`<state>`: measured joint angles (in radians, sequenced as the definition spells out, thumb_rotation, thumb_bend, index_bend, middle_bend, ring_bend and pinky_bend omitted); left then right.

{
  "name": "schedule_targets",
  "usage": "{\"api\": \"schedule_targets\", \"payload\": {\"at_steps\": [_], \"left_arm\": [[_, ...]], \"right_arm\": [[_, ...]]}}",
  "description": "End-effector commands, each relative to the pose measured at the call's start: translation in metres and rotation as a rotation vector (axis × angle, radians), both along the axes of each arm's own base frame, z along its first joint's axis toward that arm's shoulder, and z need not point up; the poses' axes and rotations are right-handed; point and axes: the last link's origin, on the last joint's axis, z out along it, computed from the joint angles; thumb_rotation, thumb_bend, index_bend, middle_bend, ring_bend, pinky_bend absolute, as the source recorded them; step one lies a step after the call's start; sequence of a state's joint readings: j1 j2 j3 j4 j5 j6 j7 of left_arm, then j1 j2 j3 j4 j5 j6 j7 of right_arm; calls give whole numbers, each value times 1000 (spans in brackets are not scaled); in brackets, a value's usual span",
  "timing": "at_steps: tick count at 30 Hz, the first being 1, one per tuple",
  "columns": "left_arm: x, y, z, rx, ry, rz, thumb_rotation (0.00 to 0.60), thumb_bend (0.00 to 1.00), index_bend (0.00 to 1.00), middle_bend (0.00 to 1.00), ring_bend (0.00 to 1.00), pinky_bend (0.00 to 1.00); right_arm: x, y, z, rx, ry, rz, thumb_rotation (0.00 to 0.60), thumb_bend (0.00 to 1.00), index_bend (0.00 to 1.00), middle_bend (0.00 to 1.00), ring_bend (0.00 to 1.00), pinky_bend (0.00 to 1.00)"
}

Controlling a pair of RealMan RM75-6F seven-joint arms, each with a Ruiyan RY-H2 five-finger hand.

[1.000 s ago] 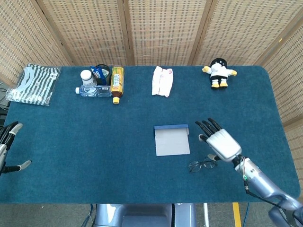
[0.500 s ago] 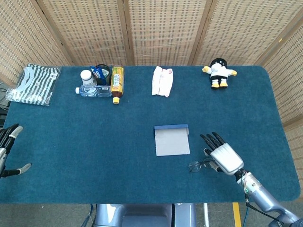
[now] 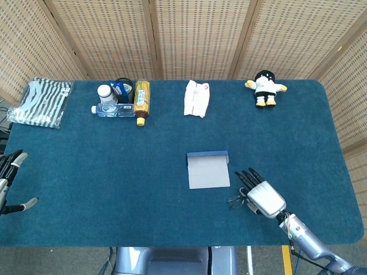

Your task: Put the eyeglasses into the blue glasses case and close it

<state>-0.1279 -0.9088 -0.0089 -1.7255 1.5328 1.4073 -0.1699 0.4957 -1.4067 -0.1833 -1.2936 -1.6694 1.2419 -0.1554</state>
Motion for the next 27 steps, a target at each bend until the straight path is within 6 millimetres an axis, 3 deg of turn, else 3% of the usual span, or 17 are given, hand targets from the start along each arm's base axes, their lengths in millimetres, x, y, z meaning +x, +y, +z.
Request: {"api": "schedule_targets", "payload": {"at_steps": [1, 14, 27], "left_arm": [[0, 0, 0, 0, 1, 1, 600, 0, 0, 0, 0, 0], [-1, 2, -2, -1, 6, 8, 600, 0, 0, 0, 0, 0], [-1, 3, -3, -4, 11, 13, 600, 0, 0, 0, 0, 0]], "right_arm": [[-2, -1, -7, 2, 6, 9, 600, 422, 441, 12, 0, 0], [-9, -6, -20, 8, 30, 12, 600, 430, 442, 12, 0, 0], [-11, -9, -25, 15, 34, 1, 600, 439, 516, 12, 0, 0]]}}
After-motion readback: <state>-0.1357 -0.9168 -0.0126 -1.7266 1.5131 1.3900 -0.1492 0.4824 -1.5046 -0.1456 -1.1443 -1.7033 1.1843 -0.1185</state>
